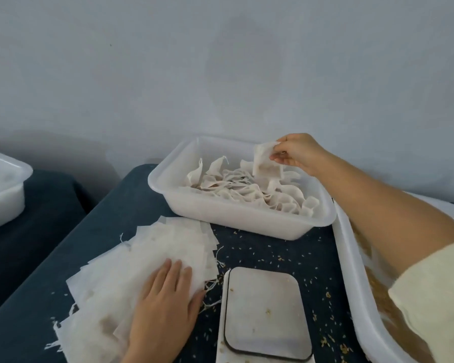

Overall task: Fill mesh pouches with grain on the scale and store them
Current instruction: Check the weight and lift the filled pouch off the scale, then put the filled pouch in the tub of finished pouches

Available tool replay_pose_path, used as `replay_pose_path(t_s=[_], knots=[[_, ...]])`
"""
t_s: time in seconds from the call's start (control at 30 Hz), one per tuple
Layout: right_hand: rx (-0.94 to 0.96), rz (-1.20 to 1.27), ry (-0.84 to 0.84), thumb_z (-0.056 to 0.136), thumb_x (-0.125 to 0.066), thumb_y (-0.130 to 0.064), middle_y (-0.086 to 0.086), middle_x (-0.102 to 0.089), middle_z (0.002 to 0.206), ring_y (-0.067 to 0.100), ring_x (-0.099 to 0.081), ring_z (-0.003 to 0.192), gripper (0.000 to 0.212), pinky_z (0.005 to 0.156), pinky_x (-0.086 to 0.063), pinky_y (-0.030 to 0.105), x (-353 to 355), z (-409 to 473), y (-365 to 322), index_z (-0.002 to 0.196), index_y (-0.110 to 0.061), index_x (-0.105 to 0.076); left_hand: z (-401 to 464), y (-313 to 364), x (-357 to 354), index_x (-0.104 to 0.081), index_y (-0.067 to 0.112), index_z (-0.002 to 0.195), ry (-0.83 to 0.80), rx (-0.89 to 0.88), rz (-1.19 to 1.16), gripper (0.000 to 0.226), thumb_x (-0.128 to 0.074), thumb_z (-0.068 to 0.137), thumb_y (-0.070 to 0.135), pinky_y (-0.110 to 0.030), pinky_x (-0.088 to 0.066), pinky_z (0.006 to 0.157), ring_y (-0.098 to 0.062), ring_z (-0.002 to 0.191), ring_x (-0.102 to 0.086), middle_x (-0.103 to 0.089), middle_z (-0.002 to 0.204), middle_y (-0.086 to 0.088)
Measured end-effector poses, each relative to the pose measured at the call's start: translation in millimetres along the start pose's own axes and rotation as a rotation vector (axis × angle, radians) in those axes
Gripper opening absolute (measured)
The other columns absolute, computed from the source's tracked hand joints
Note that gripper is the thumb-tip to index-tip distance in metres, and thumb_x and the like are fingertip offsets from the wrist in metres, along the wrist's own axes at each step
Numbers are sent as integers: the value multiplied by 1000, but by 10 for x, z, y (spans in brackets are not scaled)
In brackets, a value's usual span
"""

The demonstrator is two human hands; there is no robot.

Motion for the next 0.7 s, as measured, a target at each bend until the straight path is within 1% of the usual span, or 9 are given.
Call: replay_pose_path(t_s=[0.13,0.23,0.33,0.43,0.47,0.53,0.6,0.63,0.7], knots=[[53,-66,49,86,-58,4,18,-64,90,18,-65,70,17,70,-56,24,-181,330,99,76,-10,-60,25,-18,-13,-73,2,96,37,-6,-41,81,-11,96,55,-41,-52,84,-32,98,-67,-70,103,-14],[48,-216,61,80,-61,3,19,-67,95,25,-66,83,14,81,-56,33,-335,394,387,80,-11,-65,33,-16,-32,-71,-1,99,39,-10,-30,81,-11,96,53,-46,-55,78,-33,97,-67,-71,102,-14],[37,-417,21,76,-68,-4,13,-71,91,21,-63,77,11,76,-53,33,-447,343,640,85,-11,-69,24,-7,-15,-70,-2,101,88,-24,-17,78,-12,97,50,-50,-54,80,-35,98,-66,-70,104,-16],[23,-492,-63,79,-64,-1,10,-71,98,20,-65,86,21,86,-55,34,-481,281,727,97,-9,-70,15,29,-4,-70,0,101,124,-59,-6,64,-24,96,43,-49,-54,82,-35,100,-65,-69,105,-16],[39,-538,-89,79,-61,1,7,-69,103,19,-64,91,26,86,-54,31,-483,239,697,101,-12,-68,21,41,11,-71,1,101,116,-62,-2,56,-32,90,40,-49,-54,81,-35,100,-66,-70,105,-16],[92,-597,-105,78,-57,5,3,-63,113,17,-60,99,40,83,-50,27,-468,126,568,112,-15,-64,40,71,55,-72,2,98,93,-73,-1,51,-38,80,35,-47,-55,78,-32,99,-67,-71,103,-14],[169,-619,-94,78,-55,6,3,-55,119,16,-55,97,51,77,-45,26,-473,-49,368,123,-16,-58,39,70,81,-73,3,97,93,-78,-20,47,-39,79,31,-44,-56,76,-29,98,-67,-71,102,-11],[211,-625,-94,79,-54,6,3,-53,120,16,-53,94,53,76,-43,25,-494,-159,257,127,-17,-55,31,59,90,-72,3,99,106,-72,-55,42,-43,81,27,-43,-55,79,-28,99,-67,-71,103,-10],[302,-631,-123,82,-53,3,1,-53,119,12,-53,89,52,73,-42,22,-586,-431,47,130,-18,-53,4,-18,120,-67,4,111,154,-22,-196,30,-56,86,14,-37,-49,91,-26,110,-62,-66,115,-7]])
Point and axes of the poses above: each hand's wrist, its own z-axis towards the middle knuckle, its own x-axis out of the back of the hand, y = z × x, the point moved 10 cm from there along z, towards the middle knuckle
